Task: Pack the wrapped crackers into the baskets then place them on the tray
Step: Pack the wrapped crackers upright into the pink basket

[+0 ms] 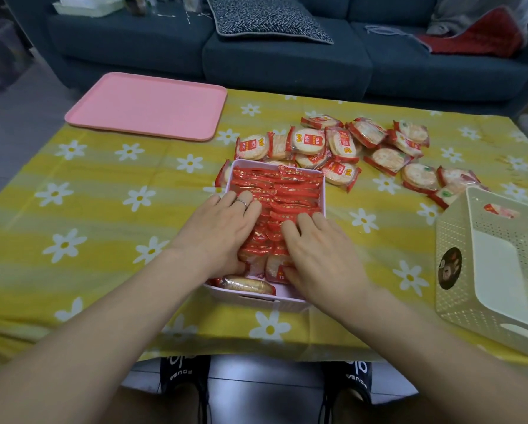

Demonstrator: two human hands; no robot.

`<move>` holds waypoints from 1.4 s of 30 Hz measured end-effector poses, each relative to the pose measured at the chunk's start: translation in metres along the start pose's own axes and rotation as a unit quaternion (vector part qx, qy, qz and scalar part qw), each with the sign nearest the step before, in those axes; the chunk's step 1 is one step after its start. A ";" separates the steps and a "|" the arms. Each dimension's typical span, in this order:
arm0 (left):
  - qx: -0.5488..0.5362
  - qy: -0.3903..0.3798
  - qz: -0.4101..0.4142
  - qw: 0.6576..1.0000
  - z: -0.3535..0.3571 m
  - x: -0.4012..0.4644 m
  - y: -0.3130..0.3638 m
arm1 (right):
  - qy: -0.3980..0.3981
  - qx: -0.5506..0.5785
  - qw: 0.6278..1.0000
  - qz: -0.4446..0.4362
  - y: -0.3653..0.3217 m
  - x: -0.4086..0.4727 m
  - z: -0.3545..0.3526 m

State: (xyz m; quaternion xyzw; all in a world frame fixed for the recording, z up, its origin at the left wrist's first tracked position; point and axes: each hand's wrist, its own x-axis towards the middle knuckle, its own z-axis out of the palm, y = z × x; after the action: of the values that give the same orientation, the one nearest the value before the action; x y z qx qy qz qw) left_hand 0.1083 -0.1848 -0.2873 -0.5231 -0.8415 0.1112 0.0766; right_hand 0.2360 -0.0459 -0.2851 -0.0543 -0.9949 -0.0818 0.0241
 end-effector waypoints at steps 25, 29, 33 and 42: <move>-0.071 -0.073 -0.150 0.983 -0.001 -0.008 0.009 | -0.231 0.240 0.942 0.039 -0.021 -0.006 -0.023; -0.096 -0.088 -0.153 0.980 -0.002 -0.004 0.013 | -0.277 0.255 0.926 0.035 -0.020 -0.001 -0.025; -0.095 -0.100 -0.160 0.977 -0.003 -0.003 0.012 | -0.301 0.256 0.918 0.034 -0.020 0.004 -0.028; -0.322 -0.075 -0.135 0.934 -0.001 -0.018 -0.012 | -0.301 0.259 0.918 0.007 -0.015 0.003 -0.035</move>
State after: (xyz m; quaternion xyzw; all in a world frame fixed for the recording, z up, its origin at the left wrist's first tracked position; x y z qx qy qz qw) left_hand 0.1062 -0.2061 -0.2832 -0.3915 -0.8981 -0.1386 -0.1451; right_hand 0.2325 -0.0657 -0.2531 -0.0753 -0.9413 0.1989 -0.2622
